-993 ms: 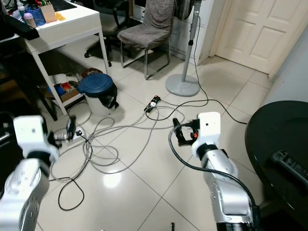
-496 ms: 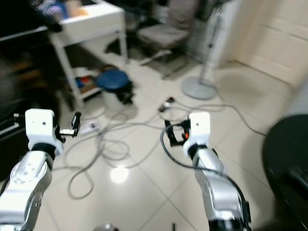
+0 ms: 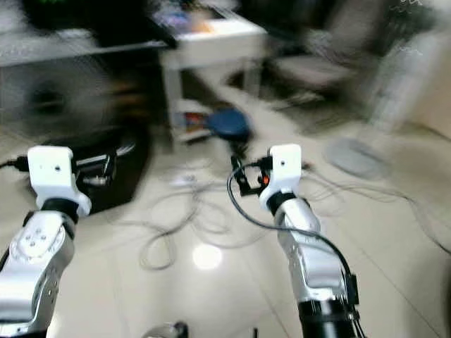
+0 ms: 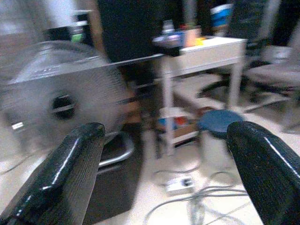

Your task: Move the pillow to the sofa from floor

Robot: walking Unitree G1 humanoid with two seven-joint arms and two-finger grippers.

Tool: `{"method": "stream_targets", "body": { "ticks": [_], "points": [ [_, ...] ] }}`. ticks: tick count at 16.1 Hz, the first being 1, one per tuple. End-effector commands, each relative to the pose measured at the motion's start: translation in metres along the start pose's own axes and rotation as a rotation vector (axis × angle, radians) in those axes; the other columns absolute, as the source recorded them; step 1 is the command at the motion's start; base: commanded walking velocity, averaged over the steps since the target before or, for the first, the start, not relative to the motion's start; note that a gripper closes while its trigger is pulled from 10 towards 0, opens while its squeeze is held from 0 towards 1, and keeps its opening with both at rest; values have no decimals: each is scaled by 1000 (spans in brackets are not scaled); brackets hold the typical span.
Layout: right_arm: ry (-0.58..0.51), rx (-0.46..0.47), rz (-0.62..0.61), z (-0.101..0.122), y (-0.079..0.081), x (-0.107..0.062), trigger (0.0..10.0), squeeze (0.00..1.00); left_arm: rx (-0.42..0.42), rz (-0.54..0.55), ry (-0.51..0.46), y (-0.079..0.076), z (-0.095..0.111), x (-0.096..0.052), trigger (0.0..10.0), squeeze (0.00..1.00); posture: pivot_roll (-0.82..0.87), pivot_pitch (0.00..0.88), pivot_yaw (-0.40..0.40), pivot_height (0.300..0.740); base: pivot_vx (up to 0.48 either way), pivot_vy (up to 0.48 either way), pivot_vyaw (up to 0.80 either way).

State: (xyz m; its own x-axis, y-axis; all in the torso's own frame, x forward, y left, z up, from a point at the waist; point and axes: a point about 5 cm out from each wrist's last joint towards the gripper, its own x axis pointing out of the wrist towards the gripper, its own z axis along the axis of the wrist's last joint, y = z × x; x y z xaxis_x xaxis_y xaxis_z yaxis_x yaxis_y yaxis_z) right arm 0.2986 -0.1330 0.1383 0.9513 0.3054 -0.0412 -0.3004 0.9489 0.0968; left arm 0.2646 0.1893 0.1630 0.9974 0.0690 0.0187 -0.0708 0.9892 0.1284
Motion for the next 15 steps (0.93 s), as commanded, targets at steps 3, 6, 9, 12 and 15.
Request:
{"method": "stream_targets", "body": {
  "ticks": [3,6,9,12,15],
  "points": [
    [8,-31,23,1,1,0,10000,0,-17,0,24,-1,-1,-1,10000,0,113,0,-23,740,0,0,800],
    [55,-61,21,-8,-2,-3,10000,0,-12,-18,53,-3,-8,-4,10000,0,107,0,-31,740,0,0,800],
    [144,-29,-13,-25,-8,-5,10000,0,86,-34,90,-3,-17,0,10000,0,89,0,-13,740,0,0,800],
    [179,-28,-42,-35,-12,-7,10000,0,45,-46,124,-1,-26,-1,10000,0,67,0,20,740,0,0,800],
    [190,-34,-52,-38,-11,-7,10000,0,67,-33,164,-1,-42,6,10000,0,47,0,38,740,0,0,800]
  ]
}}
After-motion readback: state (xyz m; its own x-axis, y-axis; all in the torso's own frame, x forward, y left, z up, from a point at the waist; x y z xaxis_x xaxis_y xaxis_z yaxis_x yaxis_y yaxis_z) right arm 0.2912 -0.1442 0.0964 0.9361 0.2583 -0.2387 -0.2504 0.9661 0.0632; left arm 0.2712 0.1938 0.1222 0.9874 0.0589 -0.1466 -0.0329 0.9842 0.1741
